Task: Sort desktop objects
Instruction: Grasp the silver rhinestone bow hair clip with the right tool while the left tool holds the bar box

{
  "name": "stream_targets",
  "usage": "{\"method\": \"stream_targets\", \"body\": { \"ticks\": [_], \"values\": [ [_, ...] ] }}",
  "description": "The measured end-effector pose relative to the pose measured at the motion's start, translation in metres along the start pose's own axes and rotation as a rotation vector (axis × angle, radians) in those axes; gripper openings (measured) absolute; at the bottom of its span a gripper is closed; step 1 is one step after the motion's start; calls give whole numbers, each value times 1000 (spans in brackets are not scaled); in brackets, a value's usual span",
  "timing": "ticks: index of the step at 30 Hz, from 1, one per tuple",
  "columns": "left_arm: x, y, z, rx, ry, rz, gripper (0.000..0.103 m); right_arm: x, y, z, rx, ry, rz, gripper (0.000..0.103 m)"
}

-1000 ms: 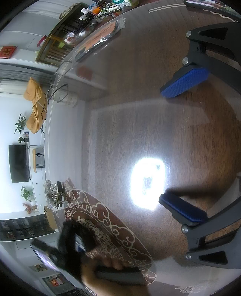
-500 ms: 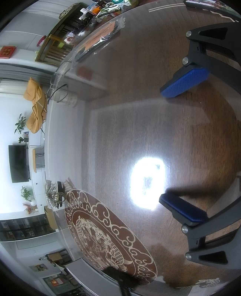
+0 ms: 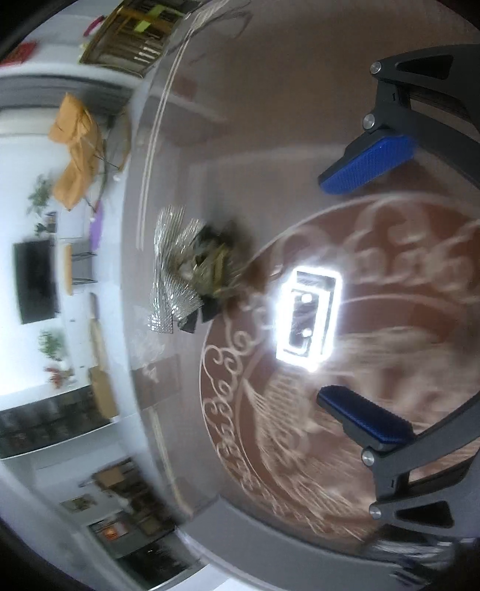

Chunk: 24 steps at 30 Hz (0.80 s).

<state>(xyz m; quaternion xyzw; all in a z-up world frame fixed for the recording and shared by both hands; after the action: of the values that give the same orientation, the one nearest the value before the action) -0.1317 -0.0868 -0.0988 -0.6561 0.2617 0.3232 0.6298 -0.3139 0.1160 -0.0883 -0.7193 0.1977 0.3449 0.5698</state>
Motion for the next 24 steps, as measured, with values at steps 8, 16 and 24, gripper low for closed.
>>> {"method": "stream_targets", "body": {
  "ticks": [8, 16, 24],
  "values": [
    [5, -5, -1, 4, 2, 42, 58, -46, 47, -14, -26, 65, 19, 103],
    [4, -4, -1, 3, 4, 42, 58, -63, 58, -30, -15, 6, 47, 35],
    [4, -4, -1, 5, 5, 41, 58, -46, 13, -33, -76, -24, 118, 34]
  ]
}}
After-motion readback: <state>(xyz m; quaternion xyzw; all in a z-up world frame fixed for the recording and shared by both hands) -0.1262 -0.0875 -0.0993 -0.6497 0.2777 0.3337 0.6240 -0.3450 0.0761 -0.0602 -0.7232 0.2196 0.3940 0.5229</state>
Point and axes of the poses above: each gripper's, at about its wrist camera, not at the fingertips, and y roughly the way its jaws point, z to its right, x to its underside, the point moved 2 cm from there along y, roughly the way its jaws point, and after that the axes turned 13 degrees about z, right-handed, at the moved point
